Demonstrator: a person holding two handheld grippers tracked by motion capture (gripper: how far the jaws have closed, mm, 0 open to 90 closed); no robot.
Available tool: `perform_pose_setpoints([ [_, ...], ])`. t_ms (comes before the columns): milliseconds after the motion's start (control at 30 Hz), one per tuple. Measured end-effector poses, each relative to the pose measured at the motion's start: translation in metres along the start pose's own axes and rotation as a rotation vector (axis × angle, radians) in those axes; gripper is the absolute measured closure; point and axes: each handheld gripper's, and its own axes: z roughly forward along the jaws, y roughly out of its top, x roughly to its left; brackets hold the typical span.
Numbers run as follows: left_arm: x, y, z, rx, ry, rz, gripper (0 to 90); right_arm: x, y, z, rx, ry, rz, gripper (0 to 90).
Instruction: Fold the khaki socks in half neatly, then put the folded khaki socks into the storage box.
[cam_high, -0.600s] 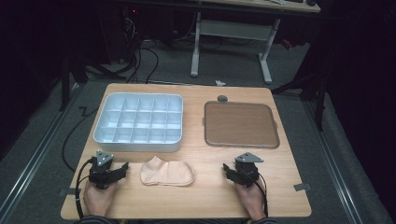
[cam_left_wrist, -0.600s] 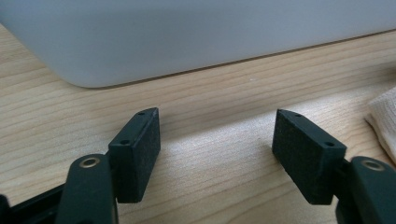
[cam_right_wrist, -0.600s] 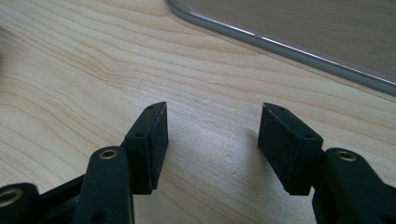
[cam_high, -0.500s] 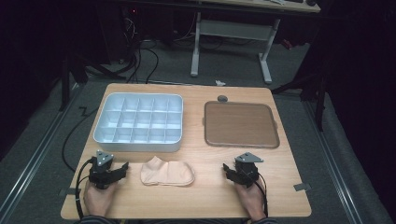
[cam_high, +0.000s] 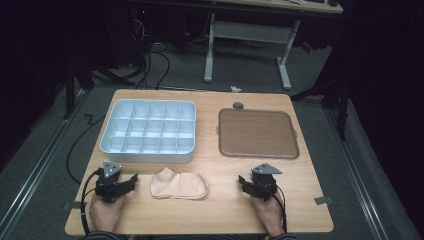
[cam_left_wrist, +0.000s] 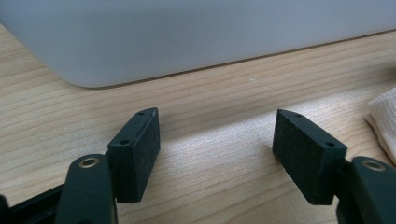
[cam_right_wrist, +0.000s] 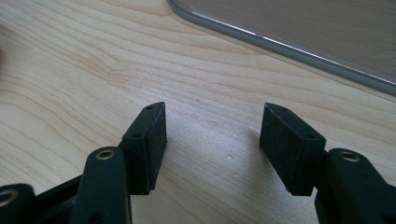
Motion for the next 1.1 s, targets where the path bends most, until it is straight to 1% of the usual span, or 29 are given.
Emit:
perform_pose_setpoints([
  [767,-0.0007,0.0004,0.0005,0.002,-0.003,0.002,30.6,0.0002,0.0001,0.0000,0.000,-0.002,0.000,41.4],
  [800,-0.0008,0.0005,0.0006,0.005,-0.007,0.006,30.4,0.0002,0.0001,0.0000,0.000,-0.002,0.000,41.4],
  [833,-0.0012,0.0006,0.0009,0.007,-0.011,0.013,27.0,0.0001,0.0001,0.0000,0.000,-0.002,0.000,41.4],
  [1100,-0.0017,0.0008,0.0010,0.008,-0.015,0.017,26.8,0.0007,0.0002,0.0001,-0.001,-0.005,0.001,41.4],
])
